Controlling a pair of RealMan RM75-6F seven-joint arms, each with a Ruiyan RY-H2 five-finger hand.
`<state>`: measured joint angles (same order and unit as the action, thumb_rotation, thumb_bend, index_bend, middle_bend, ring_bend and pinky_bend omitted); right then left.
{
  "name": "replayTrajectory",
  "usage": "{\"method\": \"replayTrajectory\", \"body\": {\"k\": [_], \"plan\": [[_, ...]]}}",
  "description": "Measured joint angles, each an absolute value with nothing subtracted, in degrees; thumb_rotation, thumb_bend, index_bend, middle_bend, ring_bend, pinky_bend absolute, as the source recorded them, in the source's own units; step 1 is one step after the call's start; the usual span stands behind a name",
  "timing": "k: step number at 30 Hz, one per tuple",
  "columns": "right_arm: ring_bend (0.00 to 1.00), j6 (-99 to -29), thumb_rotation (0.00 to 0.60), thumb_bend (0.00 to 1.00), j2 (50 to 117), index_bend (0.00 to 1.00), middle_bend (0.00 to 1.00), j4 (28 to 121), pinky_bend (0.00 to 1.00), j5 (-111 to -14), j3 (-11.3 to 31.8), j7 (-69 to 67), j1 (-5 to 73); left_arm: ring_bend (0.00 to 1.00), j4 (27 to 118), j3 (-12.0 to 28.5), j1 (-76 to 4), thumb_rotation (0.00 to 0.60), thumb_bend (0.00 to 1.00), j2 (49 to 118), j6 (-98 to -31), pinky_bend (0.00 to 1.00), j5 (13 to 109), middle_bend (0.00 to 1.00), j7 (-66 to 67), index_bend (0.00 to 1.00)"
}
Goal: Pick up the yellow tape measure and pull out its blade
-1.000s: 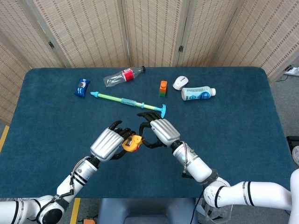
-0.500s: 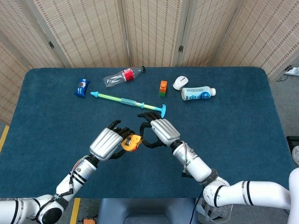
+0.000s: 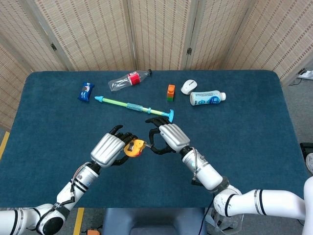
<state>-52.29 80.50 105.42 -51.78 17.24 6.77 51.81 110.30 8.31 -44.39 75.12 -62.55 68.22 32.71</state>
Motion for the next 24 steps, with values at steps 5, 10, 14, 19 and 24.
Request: {"method": "replayTrajectory", "body": {"k": [5,10,14,19,24], "plan": [[0.1,-52.58,0.6,0.37,80.47,0.64,0.18,105.38,0.0,-51.92,17.3,6.53,51.74,0.42,109.94,8.14,-44.24,0.6,0.38,75.01,-62.7,0.16,68.24,0.5,32.61,0.5],[0.1,-52.72,0.6,0.37,79.4,0.65,0.18,106.01,0.0,-52.12,17.08,6.3,51.22,0.42,108.63,7.64,-43.77,0.6,0.38,74.87,-62.81,0.16,68.21,0.5,32.16,0.5],[0.1,-52.72,0.6,0.37,77.75,0.65,0.19,107.15,0.0,-52.5,16.91,5.82,50.53,0.42,106.68,6.93,-43.14,0.6,0.38,74.64,-62.79,0.16,68.37,0.5,31.3,0.5],[0.1,-52.79,0.6,0.37,74.24,0.66,0.19,109.49,0.0,-53.72,16.61,4.44,48.83,0.42,103.55,5.78,-42.15,0.6,0.38,74.38,-62.68,0.15,69.23,0.5,29.69,0.5],[0.1,-52.94,0.6,0.37,69.58,0.66,0.19,112.38,0.0,-55.87,16.29,1.72,46.24,0.42,99.73,4.63,-40.94,0.6,0.38,74.28,-62.33,0.14,70.42,0.51,26.53,0.5]]}}
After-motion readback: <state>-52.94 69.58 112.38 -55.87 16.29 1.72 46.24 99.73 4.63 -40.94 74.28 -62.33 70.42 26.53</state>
